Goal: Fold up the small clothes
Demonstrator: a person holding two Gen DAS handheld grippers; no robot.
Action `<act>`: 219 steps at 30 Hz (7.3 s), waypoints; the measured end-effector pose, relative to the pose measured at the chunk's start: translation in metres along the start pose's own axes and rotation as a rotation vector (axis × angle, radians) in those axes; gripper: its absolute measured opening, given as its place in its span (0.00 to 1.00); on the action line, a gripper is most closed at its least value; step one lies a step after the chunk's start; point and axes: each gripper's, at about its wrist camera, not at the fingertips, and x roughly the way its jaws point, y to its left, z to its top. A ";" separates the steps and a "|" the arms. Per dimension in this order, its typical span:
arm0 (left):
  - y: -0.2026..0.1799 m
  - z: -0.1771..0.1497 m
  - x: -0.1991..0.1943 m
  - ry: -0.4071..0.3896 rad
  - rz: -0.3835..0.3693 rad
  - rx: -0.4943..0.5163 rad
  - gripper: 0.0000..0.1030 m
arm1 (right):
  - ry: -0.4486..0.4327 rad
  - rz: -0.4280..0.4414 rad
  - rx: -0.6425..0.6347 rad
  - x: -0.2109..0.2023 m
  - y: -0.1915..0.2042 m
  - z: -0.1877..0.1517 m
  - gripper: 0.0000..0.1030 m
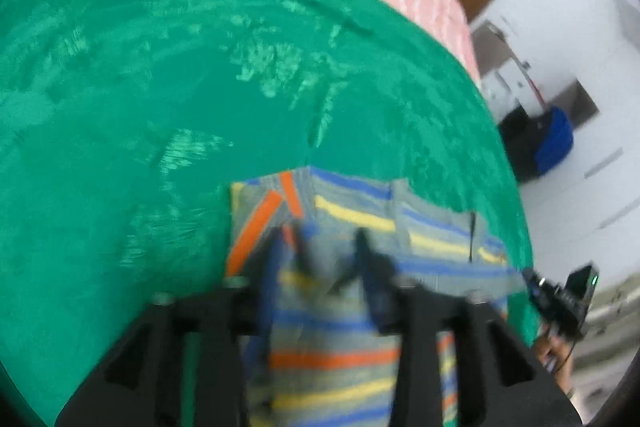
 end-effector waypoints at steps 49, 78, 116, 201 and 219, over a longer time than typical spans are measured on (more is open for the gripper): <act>0.070 -0.148 -0.040 -0.196 0.274 0.279 0.99 | 0.578 0.307 -0.450 0.220 0.302 -0.185 0.52; 0.070 -0.148 -0.038 -0.181 0.292 0.283 1.00 | 0.004 -0.193 -0.389 -0.090 0.009 -0.214 0.58; -0.261 -0.257 0.040 0.093 -0.014 0.914 0.87 | -0.068 -0.100 -0.247 -0.141 -0.015 -0.170 0.69; -0.032 -0.053 -0.007 0.118 0.147 0.311 0.15 | 0.184 -0.164 -0.473 0.127 0.230 -0.165 0.25; -0.012 -0.093 -0.109 -0.116 0.270 0.346 0.67 | 0.069 -0.159 -0.499 0.052 0.255 -0.179 0.94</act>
